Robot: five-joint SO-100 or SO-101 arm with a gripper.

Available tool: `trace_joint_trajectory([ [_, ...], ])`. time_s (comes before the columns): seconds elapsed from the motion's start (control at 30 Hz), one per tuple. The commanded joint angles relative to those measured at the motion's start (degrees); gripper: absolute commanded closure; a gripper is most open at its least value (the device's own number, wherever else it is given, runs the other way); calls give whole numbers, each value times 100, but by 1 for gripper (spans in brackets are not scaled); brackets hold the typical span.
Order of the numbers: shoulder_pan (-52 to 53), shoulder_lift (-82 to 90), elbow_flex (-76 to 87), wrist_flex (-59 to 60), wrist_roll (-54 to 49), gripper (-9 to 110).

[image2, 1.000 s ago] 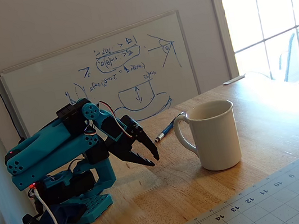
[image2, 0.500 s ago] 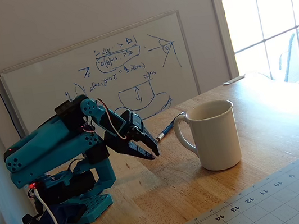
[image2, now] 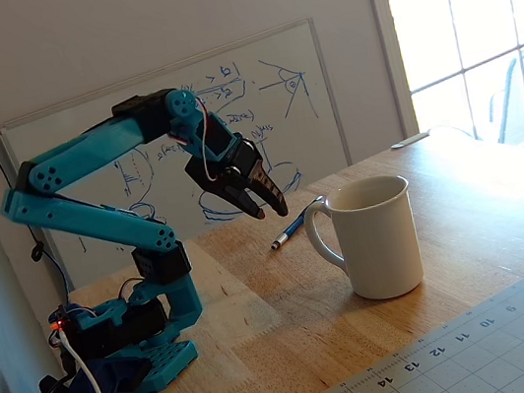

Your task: Grasp a pen and put it in a mug.

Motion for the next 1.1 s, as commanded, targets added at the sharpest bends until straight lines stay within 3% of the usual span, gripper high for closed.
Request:
trace_joint_trajectory([
  [0.0,-642,-1591,-1644,-79,1116,81],
  [0.33,-1837,-4544,-4395,-79,2839,80],
  [0.67,-2057,-6680,-6372,-79,2795,80],
  [1.07,-2004,-7655,-7269,-70,2777,80],
])
